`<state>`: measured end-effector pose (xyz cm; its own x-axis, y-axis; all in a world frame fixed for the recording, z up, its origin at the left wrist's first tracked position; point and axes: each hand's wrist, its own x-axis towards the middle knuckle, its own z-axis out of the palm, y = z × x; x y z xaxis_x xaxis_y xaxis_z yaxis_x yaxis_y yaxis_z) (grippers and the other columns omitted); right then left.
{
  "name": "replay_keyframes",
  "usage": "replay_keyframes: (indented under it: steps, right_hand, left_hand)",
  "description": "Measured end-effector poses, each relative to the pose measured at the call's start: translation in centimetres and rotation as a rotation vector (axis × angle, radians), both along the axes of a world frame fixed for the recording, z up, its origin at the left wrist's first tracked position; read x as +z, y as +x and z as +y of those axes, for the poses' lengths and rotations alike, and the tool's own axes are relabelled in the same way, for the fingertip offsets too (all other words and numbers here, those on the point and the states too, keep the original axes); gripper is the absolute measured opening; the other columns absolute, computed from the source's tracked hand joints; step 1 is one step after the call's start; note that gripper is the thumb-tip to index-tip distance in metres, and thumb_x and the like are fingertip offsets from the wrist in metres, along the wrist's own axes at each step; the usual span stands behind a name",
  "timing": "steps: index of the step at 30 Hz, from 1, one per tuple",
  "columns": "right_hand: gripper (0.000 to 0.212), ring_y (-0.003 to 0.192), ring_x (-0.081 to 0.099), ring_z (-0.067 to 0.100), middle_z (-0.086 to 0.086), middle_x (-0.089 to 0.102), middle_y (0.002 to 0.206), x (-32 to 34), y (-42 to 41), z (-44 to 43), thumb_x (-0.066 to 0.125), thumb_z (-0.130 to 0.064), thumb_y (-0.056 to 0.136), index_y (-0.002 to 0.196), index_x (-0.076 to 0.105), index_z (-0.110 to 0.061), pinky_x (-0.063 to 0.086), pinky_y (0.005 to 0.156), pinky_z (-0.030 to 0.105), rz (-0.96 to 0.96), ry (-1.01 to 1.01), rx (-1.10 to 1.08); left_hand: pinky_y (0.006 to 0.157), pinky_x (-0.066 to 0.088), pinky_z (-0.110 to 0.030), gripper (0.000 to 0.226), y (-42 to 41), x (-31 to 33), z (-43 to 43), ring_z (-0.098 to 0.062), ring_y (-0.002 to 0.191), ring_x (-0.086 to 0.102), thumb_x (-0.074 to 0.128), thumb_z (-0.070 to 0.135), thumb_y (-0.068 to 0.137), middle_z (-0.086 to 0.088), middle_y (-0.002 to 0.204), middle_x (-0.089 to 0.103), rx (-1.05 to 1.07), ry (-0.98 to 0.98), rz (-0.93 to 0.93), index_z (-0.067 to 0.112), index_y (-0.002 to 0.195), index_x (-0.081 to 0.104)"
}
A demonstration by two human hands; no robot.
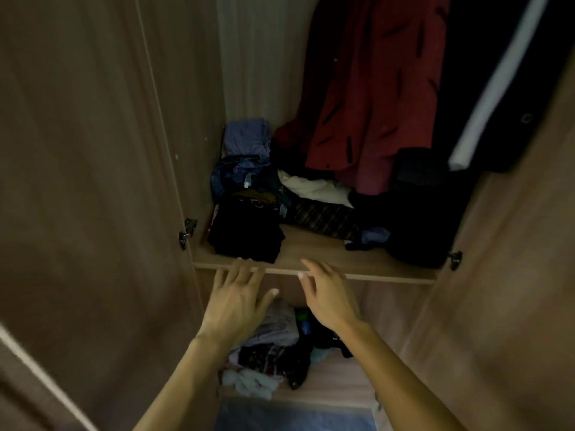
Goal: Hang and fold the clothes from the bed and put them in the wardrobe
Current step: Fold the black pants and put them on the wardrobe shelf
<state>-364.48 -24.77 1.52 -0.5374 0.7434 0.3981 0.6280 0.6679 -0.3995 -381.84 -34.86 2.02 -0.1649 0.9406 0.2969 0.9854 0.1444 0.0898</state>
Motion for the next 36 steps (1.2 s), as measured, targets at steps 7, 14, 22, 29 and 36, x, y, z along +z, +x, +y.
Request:
replay_keyframes:
  steps: [7,14,22,29,36]
  right_hand:
    - [0.044,0.124,0.049,0.020,0.000,0.050,0.140,-1.5,9.8,-8.2,0.039,-0.039,0.099,0.137,0.049,-0.018,0.041,0.100,0.032,0.070,-0.104,-0.037]
    - [0.037,0.114,0.056,0.020,0.003,0.060,0.128,-2.3,19.6,-16.7,0.045,-0.033,0.098,0.128,0.057,-0.014,0.044,0.097,0.030,0.154,-0.072,-0.240]
    - [0.034,0.095,0.064,0.026,0.007,0.068,0.109,-4.7,30.2,-30.9,0.046,-0.031,0.092,0.112,0.065,-0.011,0.052,0.083,0.034,0.150,-0.074,-0.658]
    - [0.051,0.104,0.062,0.021,0.006,0.066,0.115,-8.1,35.3,-48.3,0.033,-0.047,0.094,0.118,0.063,-0.013,0.047,0.091,0.029,0.052,-0.203,-1.013]
    - [0.035,0.111,0.058,0.014,0.001,0.063,0.122,-8.1,39.7,-63.2,0.046,-0.036,0.098,0.122,0.062,-0.016,0.035,0.093,0.013,0.136,-0.236,-1.334]
  left_hand:
    - [0.110,0.026,-0.048,0.075,10.3,-0.4,-7.6,-0.026,0.134,0.039,0.011,0.065,0.090,-0.005,0.138,0.052,-0.091,0.009,-0.072,0.019,0.135,0.049]
    - [0.113,0.023,-0.046,0.089,18.4,-1.4,-12.0,-0.024,0.136,0.036,0.002,0.073,0.084,-0.003,0.140,0.050,-0.275,-0.027,-0.181,0.019,0.137,0.048]
    - [0.110,0.026,-0.044,0.086,28.1,-3.5,-17.4,-0.027,0.128,0.045,0.008,0.073,0.085,-0.005,0.133,0.056,-0.693,-0.105,-0.318,0.016,0.130,0.056]
    - [0.100,0.040,-0.044,0.072,36.8,-8.1,-28.5,-0.031,0.113,0.058,0.027,0.065,0.091,-0.011,0.120,0.064,-1.088,-0.217,-0.500,0.010,0.120,0.063]
    - [0.116,0.020,-0.039,0.117,44.8,-7.9,-40.8,-0.014,0.136,0.032,-0.011,0.090,0.062,0.002,0.147,0.038,-1.324,-0.436,-0.567,0.019,0.138,0.044]
